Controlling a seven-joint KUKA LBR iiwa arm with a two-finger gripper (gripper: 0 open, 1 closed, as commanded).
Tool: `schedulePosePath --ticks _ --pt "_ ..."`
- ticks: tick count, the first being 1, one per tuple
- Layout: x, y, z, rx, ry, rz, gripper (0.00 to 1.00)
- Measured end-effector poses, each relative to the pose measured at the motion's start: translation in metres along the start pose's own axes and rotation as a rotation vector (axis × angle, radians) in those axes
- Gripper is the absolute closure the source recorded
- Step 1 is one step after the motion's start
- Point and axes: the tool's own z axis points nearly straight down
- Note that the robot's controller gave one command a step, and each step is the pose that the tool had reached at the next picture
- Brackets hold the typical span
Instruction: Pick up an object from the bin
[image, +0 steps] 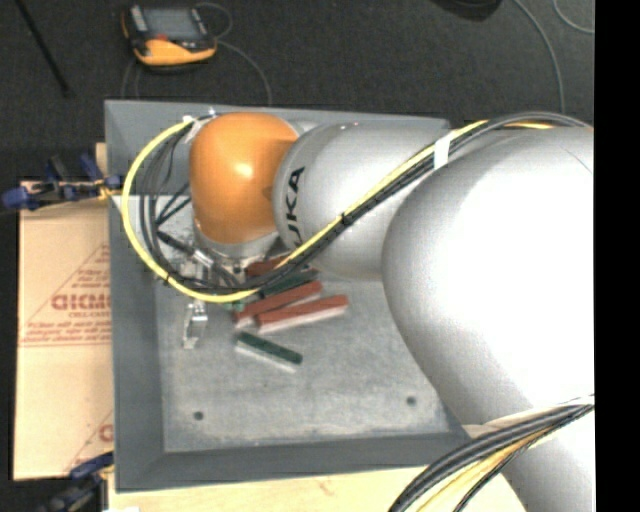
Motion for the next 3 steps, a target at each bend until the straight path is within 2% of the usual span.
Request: schedulePosePath --ticks 1,2,3 --pt "-0.002 -0.001 -0.005 -0.002 -0.008 0.004 0.00" --pt "-0.016 -0.074 0.035 -0.001 -0.010 0.000 0.00" --pt "-0.022 -0.102 0.049 0.002 -0.009 0.100 0.00"
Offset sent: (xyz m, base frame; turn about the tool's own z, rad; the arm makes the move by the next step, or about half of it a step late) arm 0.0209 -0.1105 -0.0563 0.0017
